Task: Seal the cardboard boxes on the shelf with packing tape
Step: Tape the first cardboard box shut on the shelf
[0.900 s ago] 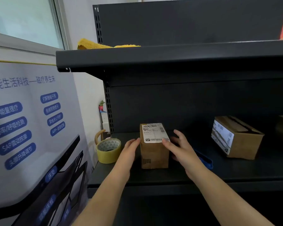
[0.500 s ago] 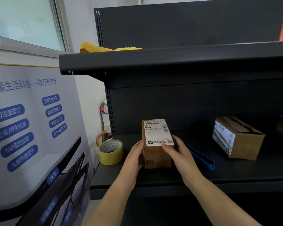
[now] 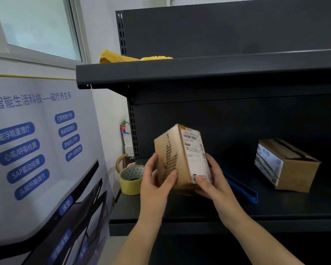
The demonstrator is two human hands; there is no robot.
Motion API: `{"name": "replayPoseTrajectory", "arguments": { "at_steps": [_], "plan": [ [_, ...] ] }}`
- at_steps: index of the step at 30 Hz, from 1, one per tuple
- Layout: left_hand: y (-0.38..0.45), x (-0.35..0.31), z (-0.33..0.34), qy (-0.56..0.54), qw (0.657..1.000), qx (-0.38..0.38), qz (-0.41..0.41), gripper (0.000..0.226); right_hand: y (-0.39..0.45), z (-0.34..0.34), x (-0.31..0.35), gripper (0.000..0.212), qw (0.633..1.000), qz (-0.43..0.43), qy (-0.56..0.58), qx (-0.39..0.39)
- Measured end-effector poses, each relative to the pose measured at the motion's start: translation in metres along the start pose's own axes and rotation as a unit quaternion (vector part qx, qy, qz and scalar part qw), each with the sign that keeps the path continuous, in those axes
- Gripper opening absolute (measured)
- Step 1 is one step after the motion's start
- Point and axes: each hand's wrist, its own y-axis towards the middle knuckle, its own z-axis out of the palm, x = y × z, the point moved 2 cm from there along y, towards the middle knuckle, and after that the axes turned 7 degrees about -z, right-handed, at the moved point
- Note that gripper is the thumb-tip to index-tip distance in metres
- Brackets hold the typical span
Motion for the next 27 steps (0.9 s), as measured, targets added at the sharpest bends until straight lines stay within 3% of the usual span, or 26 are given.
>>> {"name": "replayPoseTrajectory", "arguments": {
  "at_steps": [4,8,12,17,22,25,27],
  "plan": [
    [-0.007,-0.011,0.007,0.114,0.991,-0.027,0.057,0.069,0.003,0.002,-0.006,0.106,0.997,0.066,0.026,0.013],
    [-0.008,-0.013,0.011,0.177,0.981,-0.036,0.076,0.066,0.003,0.003,-0.012,0.087,0.997,0.07,-0.003,0.011],
    [-0.005,-0.005,0.011,0.194,0.98,-0.027,0.044,0.068,0.007,0.003,-0.017,0.064,0.997,0.055,-0.042,0.016],
    [0.007,0.007,0.011,0.222,0.975,-0.001,-0.015,0.062,0.015,0.002,-0.024,0.082,0.996,0.084,-0.039,0.009],
    [0.02,0.011,0.011,0.251,0.967,0.025,-0.044,0.055,0.03,0.001,-0.024,0.082,0.995,0.085,-0.06,0.001],
    [0.03,0.012,0.008,0.304,0.949,0.059,-0.057,0.052,0.04,-0.001,-0.023,0.083,0.99,0.09,-0.11,-0.001],
    [0.039,0.009,0.004,0.387,0.917,0.082,-0.049,0.054,0.047,-0.003,-0.021,0.077,0.988,0.098,-0.119,-0.002]
  ]
}}
